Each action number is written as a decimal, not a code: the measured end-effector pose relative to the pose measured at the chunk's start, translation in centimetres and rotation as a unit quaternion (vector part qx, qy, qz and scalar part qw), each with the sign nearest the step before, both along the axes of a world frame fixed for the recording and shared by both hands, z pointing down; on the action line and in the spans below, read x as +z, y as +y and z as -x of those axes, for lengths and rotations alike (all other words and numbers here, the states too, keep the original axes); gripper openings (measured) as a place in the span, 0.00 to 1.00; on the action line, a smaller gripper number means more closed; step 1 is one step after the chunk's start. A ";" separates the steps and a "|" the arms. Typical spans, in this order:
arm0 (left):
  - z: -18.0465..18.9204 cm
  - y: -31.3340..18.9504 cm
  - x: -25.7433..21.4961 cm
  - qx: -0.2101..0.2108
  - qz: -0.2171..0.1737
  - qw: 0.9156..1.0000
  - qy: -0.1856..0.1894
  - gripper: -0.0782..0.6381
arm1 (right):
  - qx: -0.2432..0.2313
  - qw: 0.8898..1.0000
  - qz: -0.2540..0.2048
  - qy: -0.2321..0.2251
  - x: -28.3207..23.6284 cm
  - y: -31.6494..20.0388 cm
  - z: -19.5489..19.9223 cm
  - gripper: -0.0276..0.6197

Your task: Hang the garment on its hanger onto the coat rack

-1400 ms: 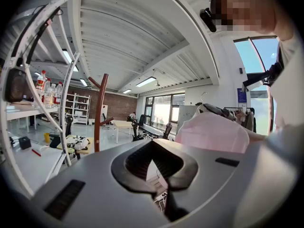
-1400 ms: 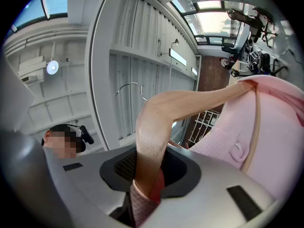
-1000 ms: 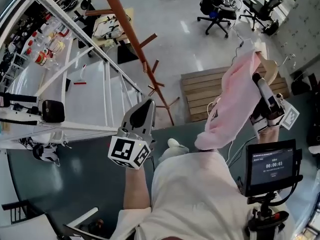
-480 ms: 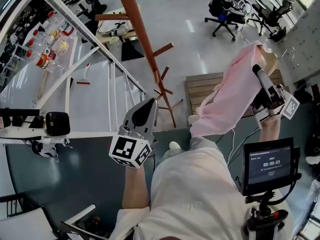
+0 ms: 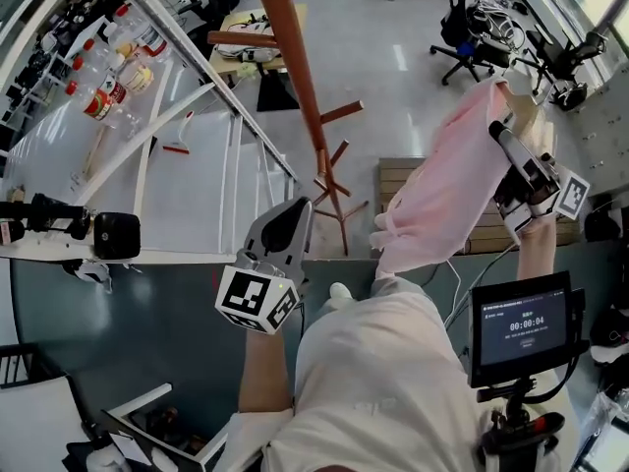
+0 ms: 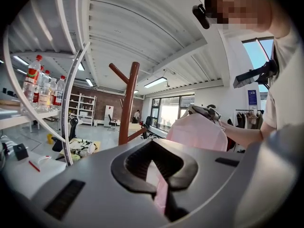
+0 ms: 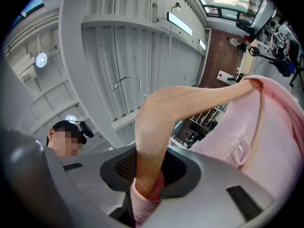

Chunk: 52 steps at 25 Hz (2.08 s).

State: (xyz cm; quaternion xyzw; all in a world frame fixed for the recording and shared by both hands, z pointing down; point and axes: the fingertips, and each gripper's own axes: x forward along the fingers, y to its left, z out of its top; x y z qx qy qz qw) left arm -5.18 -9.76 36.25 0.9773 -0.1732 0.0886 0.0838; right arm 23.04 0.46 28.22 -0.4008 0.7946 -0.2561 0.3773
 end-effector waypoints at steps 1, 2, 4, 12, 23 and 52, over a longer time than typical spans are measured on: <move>0.0 -0.3 0.0 -0.007 0.000 1.000 0.000 0.12 | -0.014 1.000 0.005 0.006 0.0 -0.9 0.0 0.22; 0.1 -0.5 0.0 -0.014 0.000 1.000 0.000 0.12 | -0.028 0.999 0.010 0.012 0.0 -1.7 0.0 0.22; 0.1 -1.1 0.0 -0.029 0.000 1.000 0.001 0.12 | -0.054 0.998 0.015 0.019 -0.1 -3.4 0.0 0.22; 1.0 -2.3 0.1 -0.084 -0.007 0.996 -0.005 0.12 | -0.140 0.988 0.027 0.052 -0.3 -8.7 -0.2 0.22; 2.9 -2.4 0.4 -0.162 -0.007 0.987 -0.017 0.12 | -0.243 0.965 0.041 0.090 0.0 -15.8 -0.5 0.22; -0.6 -4.2 -4.3 -0.215 -0.049 0.974 -0.041 0.12 | -0.452 0.873 0.090 0.158 5.7 -27.8 10.0 0.20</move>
